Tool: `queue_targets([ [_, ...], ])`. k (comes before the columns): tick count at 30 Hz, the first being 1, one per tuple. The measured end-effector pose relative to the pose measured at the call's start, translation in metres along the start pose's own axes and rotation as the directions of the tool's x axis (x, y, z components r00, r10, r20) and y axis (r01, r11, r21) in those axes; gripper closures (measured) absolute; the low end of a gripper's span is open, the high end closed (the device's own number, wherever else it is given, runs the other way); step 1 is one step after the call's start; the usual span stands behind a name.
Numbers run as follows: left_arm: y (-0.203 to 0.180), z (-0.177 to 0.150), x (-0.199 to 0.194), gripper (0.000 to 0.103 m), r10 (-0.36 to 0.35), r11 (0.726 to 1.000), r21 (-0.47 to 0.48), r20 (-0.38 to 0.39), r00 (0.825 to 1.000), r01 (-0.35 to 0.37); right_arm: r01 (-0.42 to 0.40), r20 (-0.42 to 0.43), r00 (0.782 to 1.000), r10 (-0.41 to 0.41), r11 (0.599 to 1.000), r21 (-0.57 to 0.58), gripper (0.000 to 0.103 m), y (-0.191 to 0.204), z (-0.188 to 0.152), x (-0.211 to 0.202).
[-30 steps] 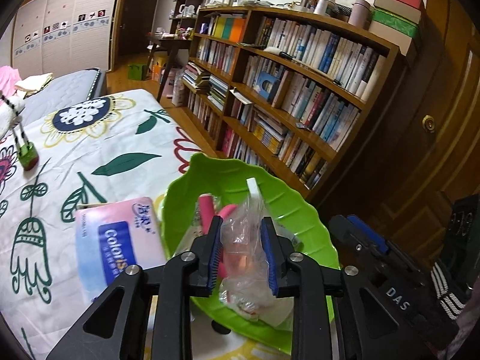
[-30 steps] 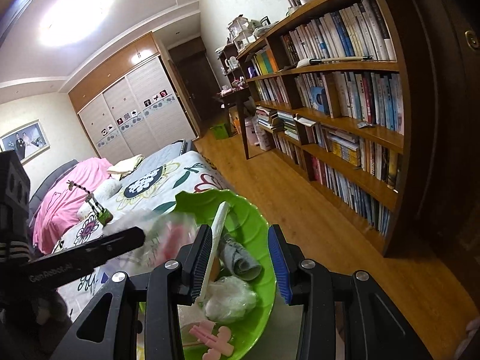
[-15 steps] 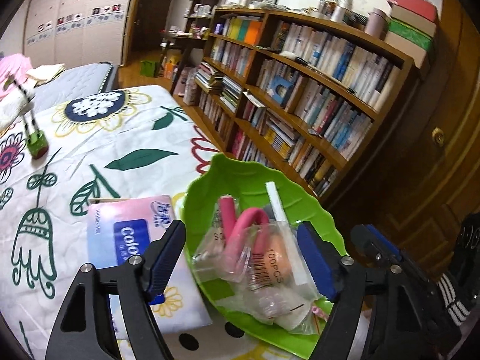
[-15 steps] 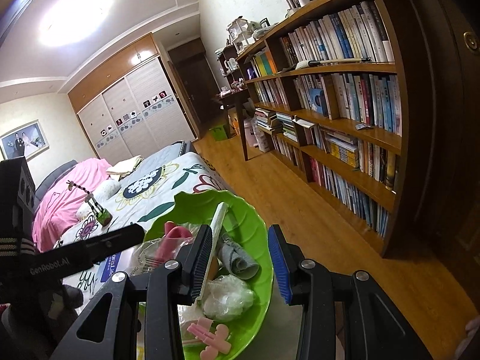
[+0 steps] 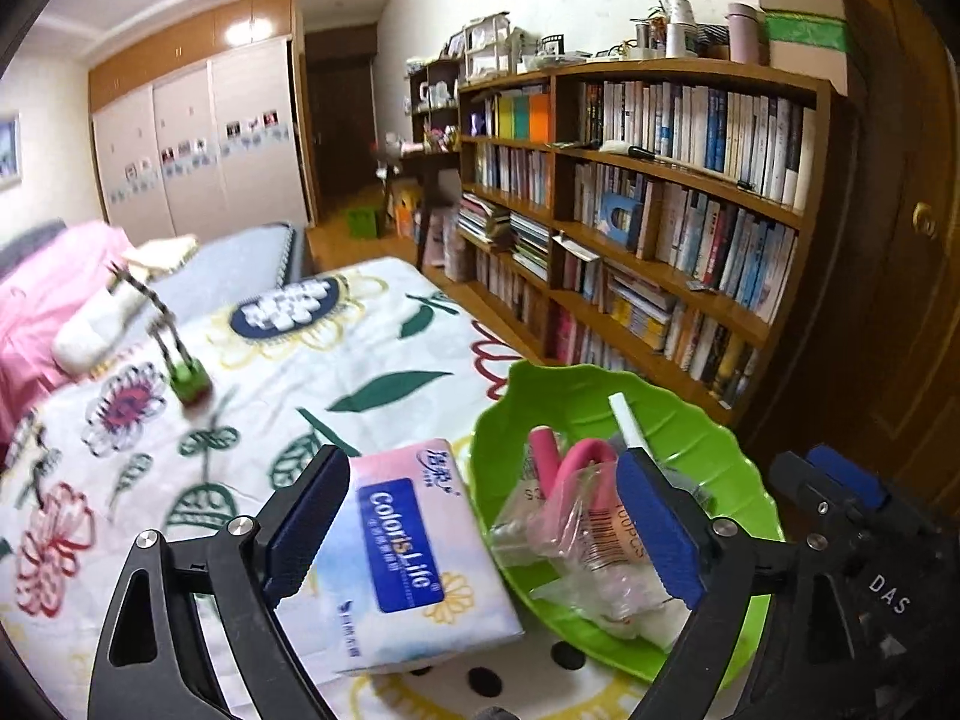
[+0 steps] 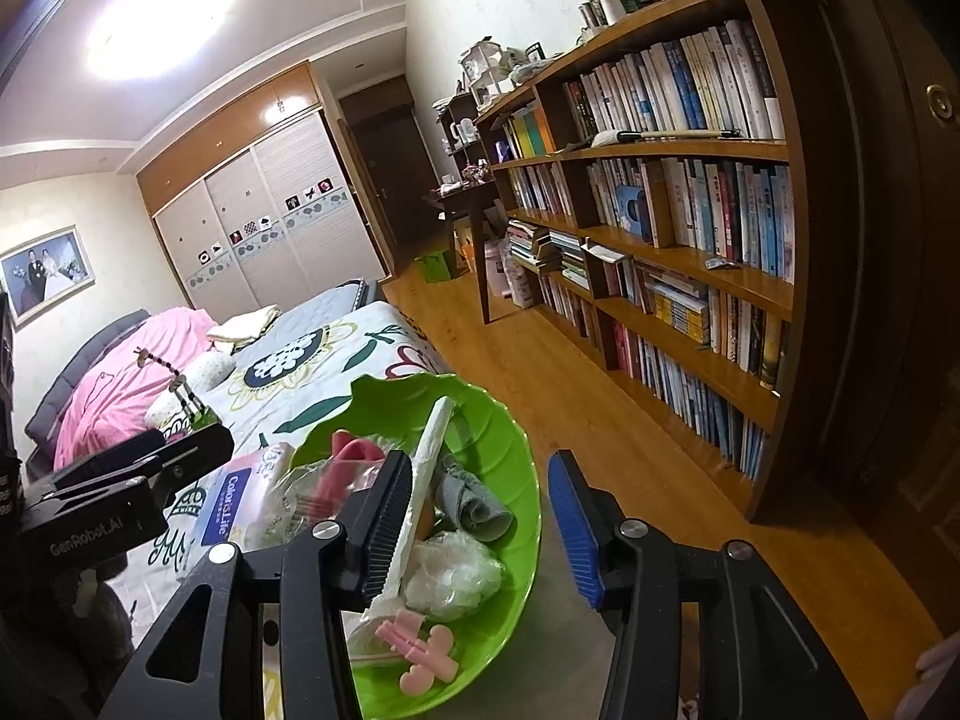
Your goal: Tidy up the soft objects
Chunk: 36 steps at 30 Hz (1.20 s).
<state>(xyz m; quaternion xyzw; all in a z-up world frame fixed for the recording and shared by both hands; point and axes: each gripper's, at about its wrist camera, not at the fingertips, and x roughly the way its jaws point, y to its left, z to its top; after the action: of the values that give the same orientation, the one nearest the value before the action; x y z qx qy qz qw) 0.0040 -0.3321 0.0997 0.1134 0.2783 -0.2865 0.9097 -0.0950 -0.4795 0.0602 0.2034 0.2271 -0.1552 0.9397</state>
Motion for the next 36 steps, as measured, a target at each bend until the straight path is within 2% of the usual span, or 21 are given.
queue_targets([
  [7,-0.007,-0.005,-0.016,0.005,0.074,0.994,0.072,0.052,0.996,-0.077,-0.008,0.010,1.000,0.009,0.998,-0.054,0.030,0.013,-0.003,-0.010],
  [12,-0.004,-0.009,-0.024,0.003,0.105,0.992,0.066,0.056,0.993,-0.108,0.006,0.022,1.000,-0.005,0.997,-0.079,0.008,0.017,-0.005,-0.015],
  [15,-0.004,-0.012,-0.029,0.001,0.135,0.988,0.066,0.063,0.989,-0.140,0.018,0.028,0.999,-0.015,0.995,-0.097,0.001,0.020,-0.006,-0.018],
  [19,-0.006,-0.016,-0.036,0.000,0.169,0.981,0.081,0.075,0.983,-0.175,0.036,0.035,0.999,-0.032,0.991,-0.127,0.001,0.025,-0.009,-0.021],
  [30,-0.010,-0.021,-0.048,0.000,0.187,0.976,0.097,0.085,0.979,-0.195,0.074,0.027,0.997,-0.070,0.981,-0.181,0.000,0.032,-0.015,-0.026],
  [36,-0.009,-0.024,-0.049,0.000,0.198,0.973,0.107,0.089,0.976,-0.207,0.087,0.037,0.996,-0.080,0.960,-0.267,0.001,0.046,-0.022,-0.030],
])
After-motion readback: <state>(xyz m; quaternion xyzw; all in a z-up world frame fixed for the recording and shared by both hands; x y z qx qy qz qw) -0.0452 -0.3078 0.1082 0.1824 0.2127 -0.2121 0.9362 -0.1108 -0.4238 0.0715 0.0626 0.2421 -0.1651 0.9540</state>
